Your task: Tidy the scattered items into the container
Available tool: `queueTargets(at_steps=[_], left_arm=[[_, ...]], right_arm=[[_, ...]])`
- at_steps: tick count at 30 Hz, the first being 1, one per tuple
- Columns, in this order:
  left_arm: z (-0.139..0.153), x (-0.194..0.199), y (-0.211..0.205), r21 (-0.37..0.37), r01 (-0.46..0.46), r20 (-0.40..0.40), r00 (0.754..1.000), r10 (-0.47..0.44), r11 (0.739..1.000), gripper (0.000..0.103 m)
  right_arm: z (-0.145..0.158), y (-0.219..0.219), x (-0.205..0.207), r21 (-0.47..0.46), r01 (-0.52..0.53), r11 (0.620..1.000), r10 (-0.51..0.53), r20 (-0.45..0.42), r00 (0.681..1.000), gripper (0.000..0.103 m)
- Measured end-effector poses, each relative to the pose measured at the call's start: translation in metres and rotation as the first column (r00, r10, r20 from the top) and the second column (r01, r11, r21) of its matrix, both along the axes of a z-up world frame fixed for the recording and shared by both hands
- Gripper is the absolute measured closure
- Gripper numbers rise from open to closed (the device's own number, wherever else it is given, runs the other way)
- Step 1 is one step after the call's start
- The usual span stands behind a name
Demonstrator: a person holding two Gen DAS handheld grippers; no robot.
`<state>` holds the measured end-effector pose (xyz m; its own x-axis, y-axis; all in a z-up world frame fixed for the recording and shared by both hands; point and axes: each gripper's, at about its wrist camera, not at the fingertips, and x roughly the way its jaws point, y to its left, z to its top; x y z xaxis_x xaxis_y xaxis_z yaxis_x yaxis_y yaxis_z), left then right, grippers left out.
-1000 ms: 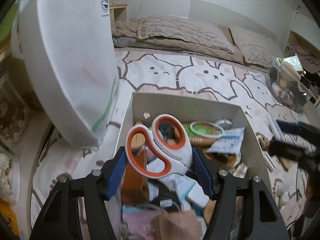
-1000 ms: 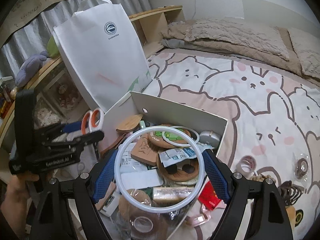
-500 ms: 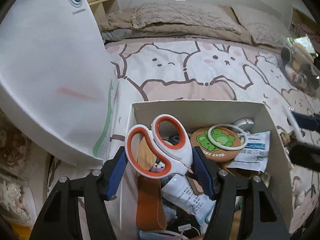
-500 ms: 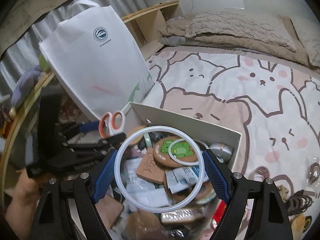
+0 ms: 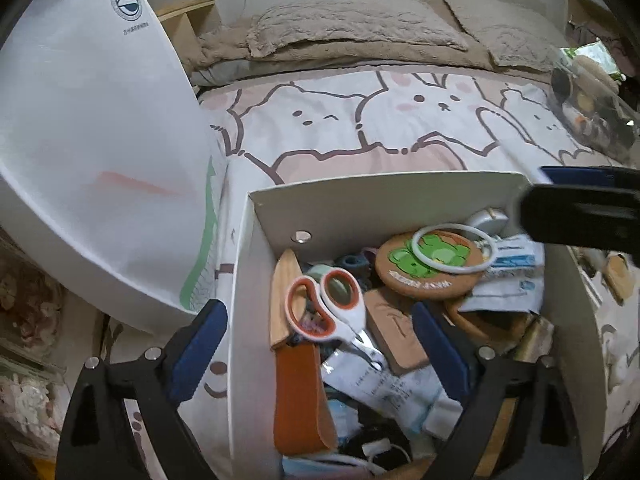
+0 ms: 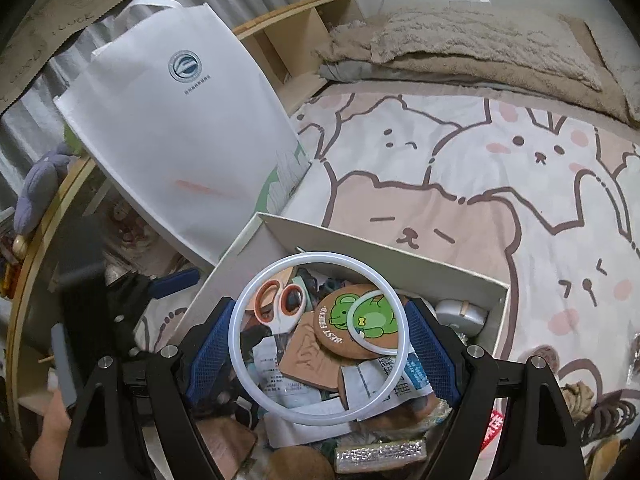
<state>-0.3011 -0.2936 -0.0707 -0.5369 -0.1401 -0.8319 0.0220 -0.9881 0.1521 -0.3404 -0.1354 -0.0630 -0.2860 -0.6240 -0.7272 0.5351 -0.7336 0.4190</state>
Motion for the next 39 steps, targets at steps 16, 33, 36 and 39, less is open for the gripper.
queueTargets(at_steps=[16,33,36,39], left_arm=[[0.011,0.052,0.003,0.101,-0.019,-0.07,0.997,0.026,0.995,0.002],[0.017,0.063,0.016,0.137,-0.031,-0.085,0.995,0.043,0.99,0.001],[0.022,0.066,0.018,0.141,-0.03,-0.094,0.995,0.044,0.99,0.001],[0.029,0.07,0.022,0.13,-0.029,-0.106,0.993,0.043,0.991,0.001]], right_arm=[[-0.034,-0.019,-0.019,0.081,0.015,0.997,-0.021,0.073,0.997,0.018],[-0.018,-0.01,-0.008,0.058,0.036,0.998,-0.036,-0.012,0.999,0.0],[-0.011,-0.007,-0.001,0.052,0.029,0.998,-0.028,-0.023,0.999,0.0],[-0.004,-0.004,0.007,0.053,0.02,0.998,-0.018,-0.041,0.999,0.0]])
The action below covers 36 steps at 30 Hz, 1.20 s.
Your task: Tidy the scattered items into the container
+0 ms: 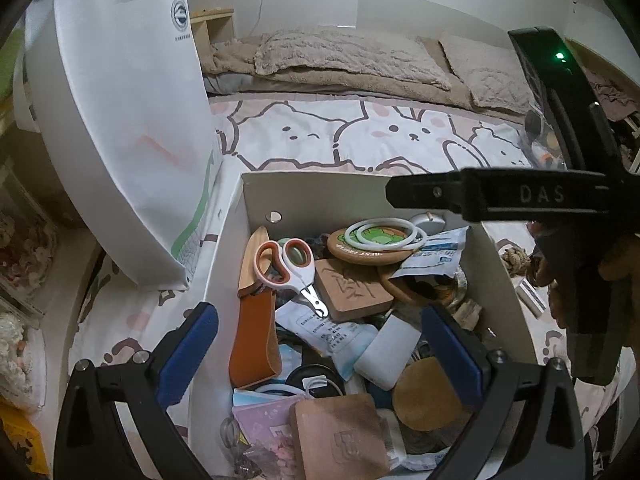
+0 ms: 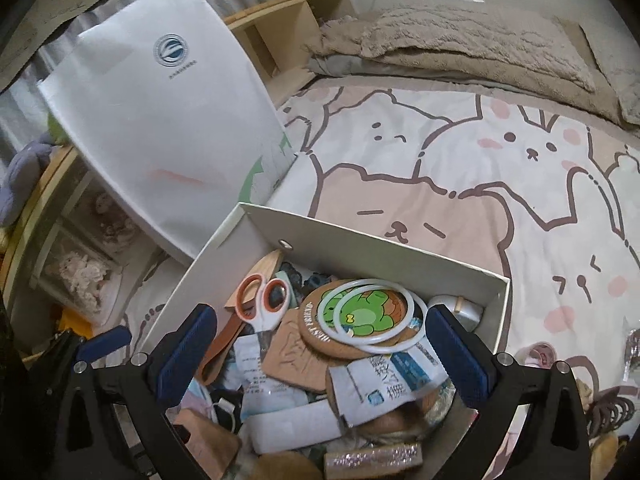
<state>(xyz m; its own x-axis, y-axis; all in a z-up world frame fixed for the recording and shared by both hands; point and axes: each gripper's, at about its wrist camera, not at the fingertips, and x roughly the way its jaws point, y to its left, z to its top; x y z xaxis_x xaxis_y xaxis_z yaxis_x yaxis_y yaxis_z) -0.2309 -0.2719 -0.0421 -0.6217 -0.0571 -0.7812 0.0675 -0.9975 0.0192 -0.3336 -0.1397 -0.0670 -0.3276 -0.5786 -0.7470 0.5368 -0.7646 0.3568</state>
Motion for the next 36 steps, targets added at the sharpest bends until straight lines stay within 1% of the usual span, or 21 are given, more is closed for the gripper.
queueTargets(at_steps=[9,14,25,32,36], left_arm=[[0.02,0.015,0.01,0.001,-0.008,-0.037,0.999,0.008,1.0,0.001],[0.033,0.025,0.015,0.024,-0.017,-0.07,0.997,0.019,1.0,0.001],[0.06,0.053,0.038,0.045,-0.026,-0.139,0.99,0.032,0.999,0.0],[0.076,0.077,0.058,0.043,-0.029,-0.179,0.983,0.037,0.999,0.0],[0.084,0.094,0.071,0.05,-0.03,-0.211,0.977,0.04,0.998,0.0]], right_arm=[[0.026,0.021,0.02,-0.033,-0.005,0.999,0.003,-0.059,0.998,0.0],[0.043,0.042,0.036,-0.041,0.003,0.999,-0.008,-0.112,0.994,0.0],[0.072,0.094,0.08,-0.034,0.015,0.999,-0.022,-0.227,0.974,0.0],[0.084,0.127,0.113,-0.045,0.015,0.999,-0.027,-0.269,0.963,0.0],[0.089,0.146,0.133,-0.02,0.031,0.999,-0.036,-0.316,0.948,0.0]])
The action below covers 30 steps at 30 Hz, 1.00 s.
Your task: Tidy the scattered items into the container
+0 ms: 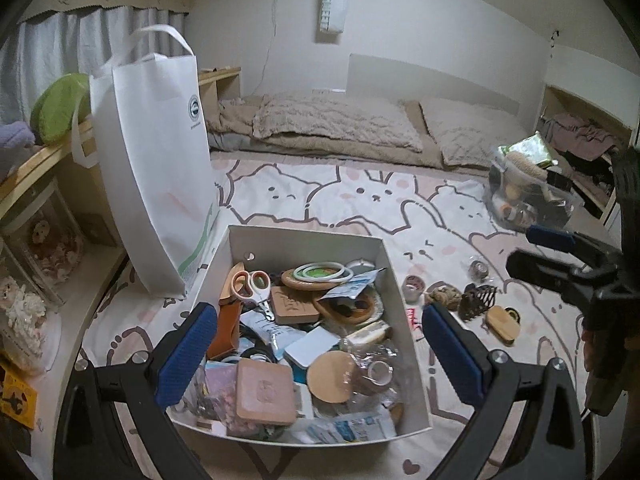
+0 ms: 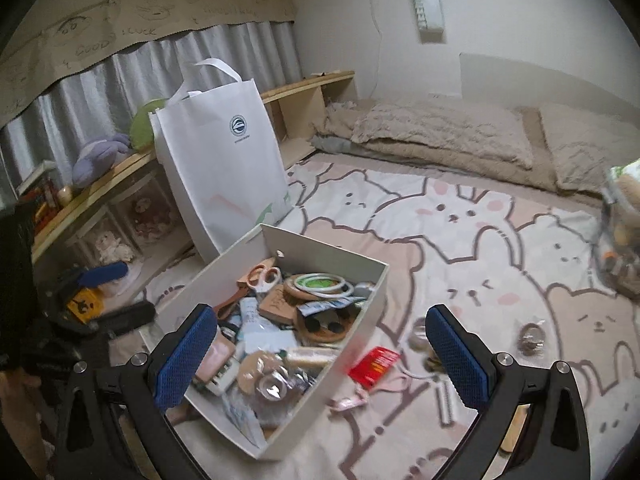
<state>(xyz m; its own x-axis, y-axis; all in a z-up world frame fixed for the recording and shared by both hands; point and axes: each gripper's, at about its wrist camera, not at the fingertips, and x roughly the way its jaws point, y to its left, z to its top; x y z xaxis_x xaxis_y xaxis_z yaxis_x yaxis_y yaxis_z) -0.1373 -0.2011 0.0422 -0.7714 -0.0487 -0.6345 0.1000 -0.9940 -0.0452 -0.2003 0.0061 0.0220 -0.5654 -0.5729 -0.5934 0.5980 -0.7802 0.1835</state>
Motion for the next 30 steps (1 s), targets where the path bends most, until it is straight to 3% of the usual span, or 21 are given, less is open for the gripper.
queueTargets(at_steps=[22,30], left_arm=[[0.014,0.08,0.061,-0.017,0.014,-0.102,0.995,-0.016,1.0,0.0],[0.011,0.1,0.081,-0.03,0.038,-0.101,0.994,-0.041,0.999,0.0]], right_arm=[[-0.002,0.087,0.08,0.026,0.073,0.997,-0.071,-0.085,0.994,0.0],[0.0,0.108,0.107,0.032,0.087,0.996,-0.083,-0.11,0.99,0.0]])
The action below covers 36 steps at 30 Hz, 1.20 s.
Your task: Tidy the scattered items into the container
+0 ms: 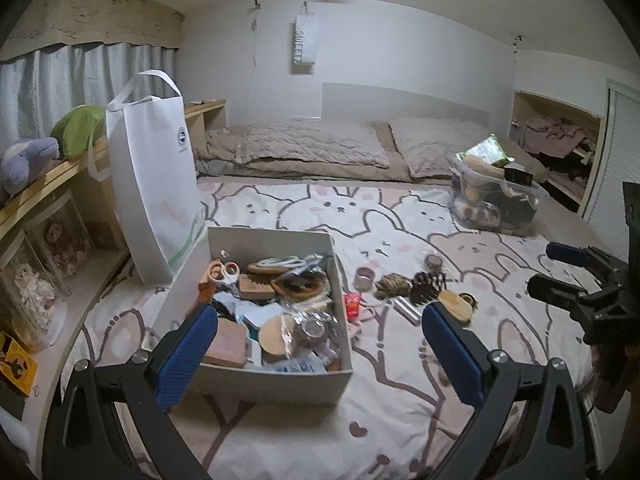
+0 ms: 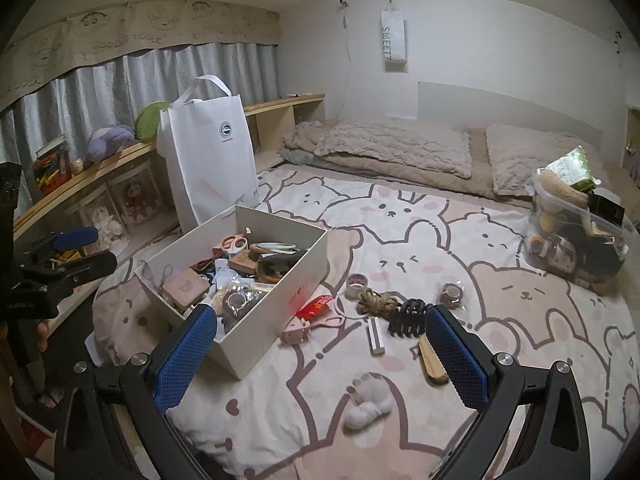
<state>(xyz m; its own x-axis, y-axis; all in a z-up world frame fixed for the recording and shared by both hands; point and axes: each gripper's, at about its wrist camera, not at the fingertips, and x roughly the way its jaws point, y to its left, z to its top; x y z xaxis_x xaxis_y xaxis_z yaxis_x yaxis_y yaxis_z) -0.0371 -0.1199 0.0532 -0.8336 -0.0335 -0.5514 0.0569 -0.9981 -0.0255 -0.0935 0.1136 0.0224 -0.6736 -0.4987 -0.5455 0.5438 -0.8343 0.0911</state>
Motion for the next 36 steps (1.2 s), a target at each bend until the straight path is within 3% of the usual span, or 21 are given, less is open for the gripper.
queueTargets(at_steps=[11,17,36], left_arm=[[-0.01,0.019,0.012,0.01,-0.008,-0.002,1.0,0.008,1.0,0.0],[-0.012,0.029,0.018,-0.04,-0.013,-0.014,1.0,0.012,0.999,0.0],[-0.021,0.04,0.019,-0.034,-0.021,-0.004,1.0,0.021,0.999,0.0]], right_arm=[[-0.003,0.008,0.022,0.02,0.005,1.0,-0.005,-0.022,1.0,0.0],[-0.007,0.012,0.03,0.014,0.009,1.0,-0.009,-0.02,1.0,0.0],[-0.02,0.019,0.037,0.02,0.043,0.999,-0.043,0.0,0.999,0.0]])
